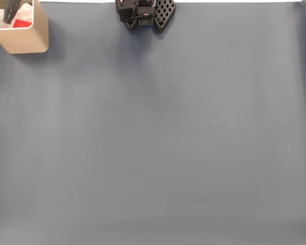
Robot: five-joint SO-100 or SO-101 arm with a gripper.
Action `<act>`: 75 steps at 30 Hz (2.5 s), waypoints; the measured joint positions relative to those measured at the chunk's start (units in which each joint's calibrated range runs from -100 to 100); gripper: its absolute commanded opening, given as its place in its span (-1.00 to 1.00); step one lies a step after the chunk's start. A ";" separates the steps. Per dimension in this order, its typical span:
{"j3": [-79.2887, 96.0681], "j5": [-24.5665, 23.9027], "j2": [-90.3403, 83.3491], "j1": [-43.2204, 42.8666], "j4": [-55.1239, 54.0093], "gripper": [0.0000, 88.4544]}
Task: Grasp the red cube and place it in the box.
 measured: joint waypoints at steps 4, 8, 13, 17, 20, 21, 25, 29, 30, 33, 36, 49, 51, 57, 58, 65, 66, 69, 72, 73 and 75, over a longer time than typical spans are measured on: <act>0.00 0.00 0.00 0.00 -0.64 -0.78; 0.00 0.00 0.00 -0.30 -0.88 -0.94; 0.00 0.00 0.00 -1.85 -0.88 -1.00; 0.00 0.05 0.00 -3.86 -0.24 -1.00; 0.00 0.05 0.00 -6.08 1.11 -1.00; -0.09 0.00 0.00 -7.20 1.51 -1.00; -0.99 -0.68 -0.35 -12.61 2.70 -1.00; -1.18 -0.78 -1.04 -19.29 3.02 -1.00; -1.18 -0.78 -1.04 -20.99 3.02 -1.00; -1.72 -0.78 -0.87 -25.82 3.02 -1.00; -2.35 -0.54 -0.35 -30.79 3.02 -1.00; -1.36 -0.15 -0.35 -53.04 0.56 -1.00; 0.18 -0.05 -0.35 -56.16 -0.24 -1.00; 5.79 0.15 -2.34 -63.43 -2.78 -1.00; 6.96 0.15 -2.87 -64.39 -3.34 -1.00; 19.71 0.54 -9.03 -69.96 -9.07 -1.00; 22.06 0.68 -10.25 -70.55 -9.86 -1.00; 28.57 0.49 -14.16 -72.26 -11.38 -1.00; 34.54 0.15 -18.15 -73.37 -12.33 -1.00; 36.53 0.05 -19.45 -73.74 -12.73 -1.00; 39.96 -0.29 -22.06 -74.33 -13.13 -1.00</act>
